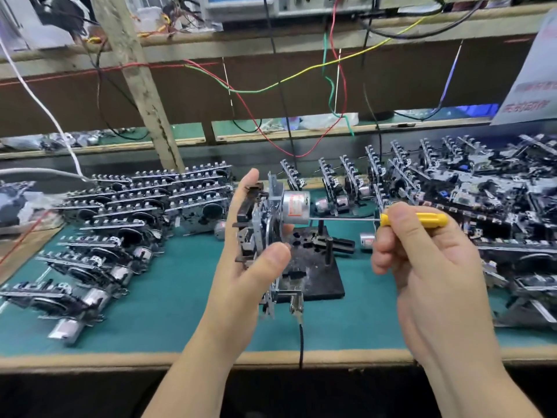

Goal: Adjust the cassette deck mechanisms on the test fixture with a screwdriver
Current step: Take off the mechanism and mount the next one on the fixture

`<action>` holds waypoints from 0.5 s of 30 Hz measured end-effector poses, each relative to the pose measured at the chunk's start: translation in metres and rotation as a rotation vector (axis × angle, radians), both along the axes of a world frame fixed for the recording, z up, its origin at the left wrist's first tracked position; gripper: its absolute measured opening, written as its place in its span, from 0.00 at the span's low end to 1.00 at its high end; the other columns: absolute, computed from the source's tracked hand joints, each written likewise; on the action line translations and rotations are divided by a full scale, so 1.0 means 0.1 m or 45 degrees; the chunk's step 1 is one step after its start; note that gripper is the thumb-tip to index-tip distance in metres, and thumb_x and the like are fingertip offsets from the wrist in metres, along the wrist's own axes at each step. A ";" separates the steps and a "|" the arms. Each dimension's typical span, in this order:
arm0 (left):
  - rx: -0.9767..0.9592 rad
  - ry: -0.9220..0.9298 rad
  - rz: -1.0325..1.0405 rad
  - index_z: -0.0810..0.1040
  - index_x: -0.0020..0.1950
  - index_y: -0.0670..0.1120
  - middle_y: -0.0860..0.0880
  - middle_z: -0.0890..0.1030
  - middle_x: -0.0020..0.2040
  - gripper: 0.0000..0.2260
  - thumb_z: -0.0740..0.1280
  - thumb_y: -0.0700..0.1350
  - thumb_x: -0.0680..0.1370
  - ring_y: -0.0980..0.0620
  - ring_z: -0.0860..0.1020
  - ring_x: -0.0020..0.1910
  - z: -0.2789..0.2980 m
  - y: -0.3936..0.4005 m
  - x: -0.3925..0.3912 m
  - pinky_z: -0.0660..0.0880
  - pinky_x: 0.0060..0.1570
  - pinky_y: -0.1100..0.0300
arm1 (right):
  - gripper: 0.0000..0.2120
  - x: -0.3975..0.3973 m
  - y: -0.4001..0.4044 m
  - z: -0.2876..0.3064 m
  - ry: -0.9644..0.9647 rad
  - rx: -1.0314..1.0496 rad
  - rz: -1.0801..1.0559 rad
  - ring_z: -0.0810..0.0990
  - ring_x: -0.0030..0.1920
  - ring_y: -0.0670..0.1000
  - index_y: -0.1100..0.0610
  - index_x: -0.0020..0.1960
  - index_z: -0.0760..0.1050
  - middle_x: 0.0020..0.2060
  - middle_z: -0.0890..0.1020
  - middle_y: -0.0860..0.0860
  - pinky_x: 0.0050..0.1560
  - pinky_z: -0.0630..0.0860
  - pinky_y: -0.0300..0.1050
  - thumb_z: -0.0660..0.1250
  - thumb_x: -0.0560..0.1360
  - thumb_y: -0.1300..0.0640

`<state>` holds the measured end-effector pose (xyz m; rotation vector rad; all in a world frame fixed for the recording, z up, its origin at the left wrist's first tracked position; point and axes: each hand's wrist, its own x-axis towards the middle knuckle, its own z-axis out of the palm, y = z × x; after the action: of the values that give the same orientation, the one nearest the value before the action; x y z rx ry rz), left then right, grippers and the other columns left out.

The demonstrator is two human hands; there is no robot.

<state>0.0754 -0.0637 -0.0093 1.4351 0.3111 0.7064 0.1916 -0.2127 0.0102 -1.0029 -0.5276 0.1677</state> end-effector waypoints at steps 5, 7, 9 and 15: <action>-0.256 -0.176 -0.063 0.66 0.77 0.43 0.37 0.79 0.65 0.50 0.78 0.66 0.63 0.40 0.80 0.62 0.07 -0.04 0.01 0.79 0.56 0.47 | 0.04 0.03 -0.02 0.03 -0.147 -0.014 0.013 0.77 0.34 0.48 0.47 0.44 0.81 0.33 0.80 0.49 0.33 0.75 0.37 0.70 0.76 0.49; -0.342 -0.202 -0.097 0.76 0.70 0.44 0.39 0.83 0.59 0.42 0.78 0.66 0.63 0.41 0.83 0.56 0.08 -0.04 -0.01 0.81 0.51 0.48 | 0.03 0.03 -0.03 0.05 -0.239 -0.038 -0.001 0.78 0.35 0.48 0.47 0.46 0.80 0.34 0.80 0.49 0.35 0.76 0.37 0.70 0.77 0.49; -0.337 -0.207 -0.122 0.82 0.62 0.46 0.41 0.84 0.56 0.35 0.77 0.66 0.64 0.43 0.83 0.54 0.07 -0.03 -0.02 0.82 0.53 0.44 | 0.02 0.04 -0.03 0.05 -0.292 -0.041 -0.007 0.79 0.36 0.48 0.47 0.47 0.79 0.34 0.81 0.48 0.36 0.76 0.38 0.69 0.78 0.51; -0.324 -0.194 -0.118 0.79 0.63 0.45 0.41 0.84 0.56 0.30 0.75 0.62 0.68 0.43 0.83 0.54 0.06 -0.04 -0.04 0.77 0.60 0.37 | 0.02 0.06 -0.05 0.04 -0.362 -0.065 -0.001 0.78 0.36 0.48 0.50 0.49 0.78 0.35 0.80 0.48 0.38 0.76 0.38 0.67 0.80 0.53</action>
<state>0.0717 -0.0679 -0.0035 1.1403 0.2065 0.6712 0.1979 -0.2177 0.0145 -1.0841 -0.7850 0.0372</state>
